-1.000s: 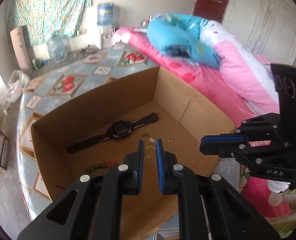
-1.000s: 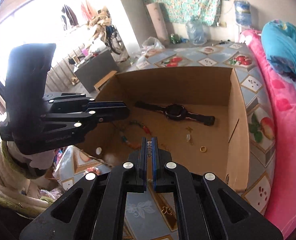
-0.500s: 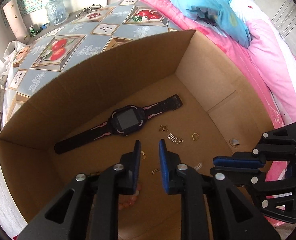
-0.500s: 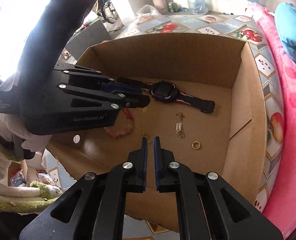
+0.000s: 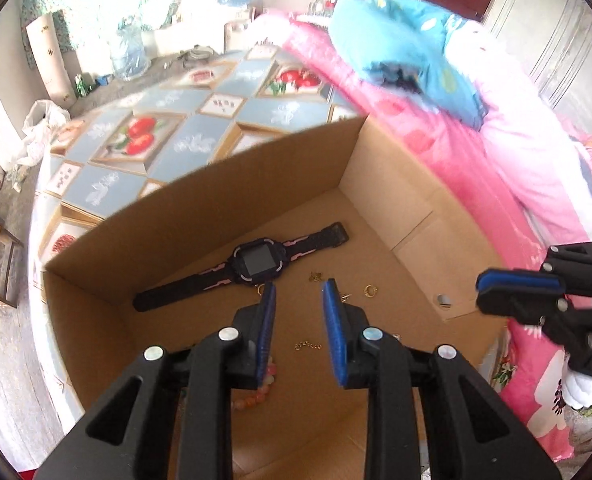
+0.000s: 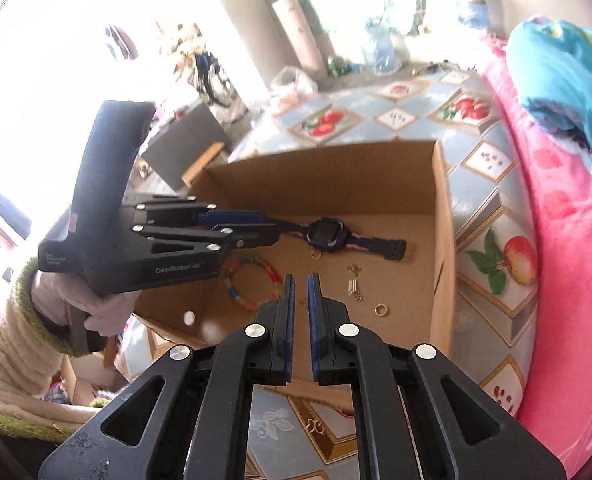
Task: Organize jewelry
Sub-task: 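Open both grippers to drop the ring and spring into the box, then withdraw both grippers from the box toward the pink bead bracelet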
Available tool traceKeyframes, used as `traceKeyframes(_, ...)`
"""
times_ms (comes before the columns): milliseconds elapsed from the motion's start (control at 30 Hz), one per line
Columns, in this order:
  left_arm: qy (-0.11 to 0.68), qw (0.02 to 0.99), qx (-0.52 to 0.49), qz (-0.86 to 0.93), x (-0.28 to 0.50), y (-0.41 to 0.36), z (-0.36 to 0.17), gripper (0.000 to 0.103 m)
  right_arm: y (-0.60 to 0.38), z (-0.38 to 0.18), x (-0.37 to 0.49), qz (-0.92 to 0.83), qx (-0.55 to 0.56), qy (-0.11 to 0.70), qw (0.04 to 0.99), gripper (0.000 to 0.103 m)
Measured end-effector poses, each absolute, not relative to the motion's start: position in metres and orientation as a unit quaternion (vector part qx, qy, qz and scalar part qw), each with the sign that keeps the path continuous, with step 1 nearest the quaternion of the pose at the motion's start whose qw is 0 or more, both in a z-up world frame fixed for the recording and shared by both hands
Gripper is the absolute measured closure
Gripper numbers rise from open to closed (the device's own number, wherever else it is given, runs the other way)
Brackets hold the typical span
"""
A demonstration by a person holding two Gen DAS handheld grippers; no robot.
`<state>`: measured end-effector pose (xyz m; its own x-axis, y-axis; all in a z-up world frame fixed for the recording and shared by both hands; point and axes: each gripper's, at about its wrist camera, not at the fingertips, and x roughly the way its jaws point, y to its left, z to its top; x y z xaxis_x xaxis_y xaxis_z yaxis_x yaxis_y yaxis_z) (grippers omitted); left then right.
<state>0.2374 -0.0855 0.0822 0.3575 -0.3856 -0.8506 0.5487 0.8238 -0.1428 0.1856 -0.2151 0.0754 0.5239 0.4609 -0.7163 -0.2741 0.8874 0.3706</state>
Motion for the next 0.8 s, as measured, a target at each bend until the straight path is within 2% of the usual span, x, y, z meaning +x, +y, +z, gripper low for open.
traceKeyframes(300, 0.365, 0.881, 0.014, -0.3, 0.154, -0.021, 0.137, 0.073, -0.237, 0.105, 0.111, 0.193, 0.141, 0.359, 0.902, 0.093)
traceKeyframes(467, 0.319, 0.899, -0.001, -0.301, 0.101, 0.009, 0.133, 0.062, -0.247, 0.09, 0.074, 0.166, 0.163, 0.342, 0.911, 0.089)
traceKeyframes(600, 0.324, 0.897, 0.022, -0.298, 0.065, 0.009, 0.11, 0.051, -0.247, 0.064, 0.051, 0.131, 0.158, 0.363, 0.909, 0.079)
traceKeyframes(700, 0.364, 0.881, 0.016, -0.303, 0.054, 0.002, 0.08, 0.044, -0.24, 0.032, 0.042, 0.104, 0.15, 0.4, 0.898, 0.075)
traceKeyframes(800, 0.413, 0.866, 0.016, -0.28, 0.054, -0.011, 0.045, 0.043, -0.227, -0.002, 0.038, 0.089, 0.142, 0.442, 0.881, 0.075)
